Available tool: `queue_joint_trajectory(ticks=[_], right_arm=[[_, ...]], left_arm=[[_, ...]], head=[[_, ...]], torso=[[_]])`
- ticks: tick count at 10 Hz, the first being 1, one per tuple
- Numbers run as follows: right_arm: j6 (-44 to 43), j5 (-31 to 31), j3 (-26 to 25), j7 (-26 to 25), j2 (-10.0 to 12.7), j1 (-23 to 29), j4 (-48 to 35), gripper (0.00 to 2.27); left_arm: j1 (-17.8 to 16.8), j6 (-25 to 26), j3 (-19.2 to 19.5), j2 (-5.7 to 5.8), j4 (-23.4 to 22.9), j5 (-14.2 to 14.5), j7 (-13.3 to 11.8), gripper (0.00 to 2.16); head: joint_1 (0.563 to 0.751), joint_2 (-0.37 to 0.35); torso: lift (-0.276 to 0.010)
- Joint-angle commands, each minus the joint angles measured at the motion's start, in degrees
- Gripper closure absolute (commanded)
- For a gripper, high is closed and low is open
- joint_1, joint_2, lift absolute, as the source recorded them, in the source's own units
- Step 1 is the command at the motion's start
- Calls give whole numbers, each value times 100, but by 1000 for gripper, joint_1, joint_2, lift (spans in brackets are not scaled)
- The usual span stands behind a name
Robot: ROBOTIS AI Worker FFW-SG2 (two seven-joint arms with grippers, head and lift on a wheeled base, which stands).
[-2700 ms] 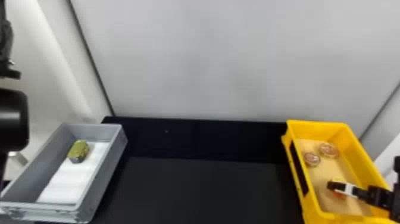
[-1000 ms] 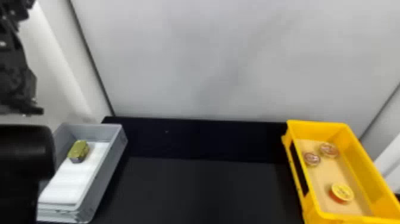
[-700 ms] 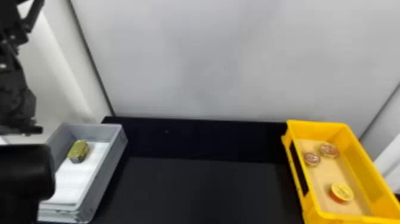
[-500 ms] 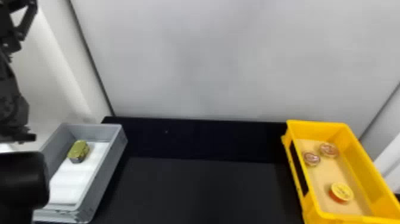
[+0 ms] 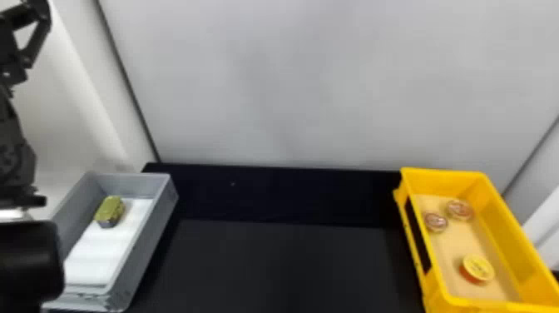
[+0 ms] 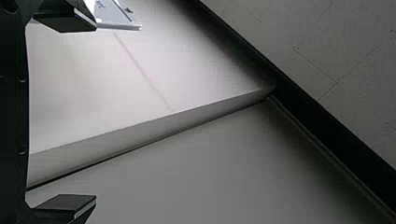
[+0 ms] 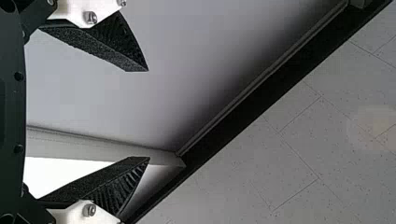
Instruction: Pick up the round yellow can and place it in the yellow rectangular box
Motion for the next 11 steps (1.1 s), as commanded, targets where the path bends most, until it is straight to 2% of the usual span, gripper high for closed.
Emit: queue_joint_trajectory(ticks=[1,11], right_arm=[[13,-5,-3,-45,25,46,9,127],[5,22,85,-344,131,222,9,128]], left_arm=[[-33,-36,-56,2,82,1,1,-1],[-60,-10,-56,-7,12,1,-8,-1]], head=[[663,54],[663,54]], torso=[[-10],[-10]])
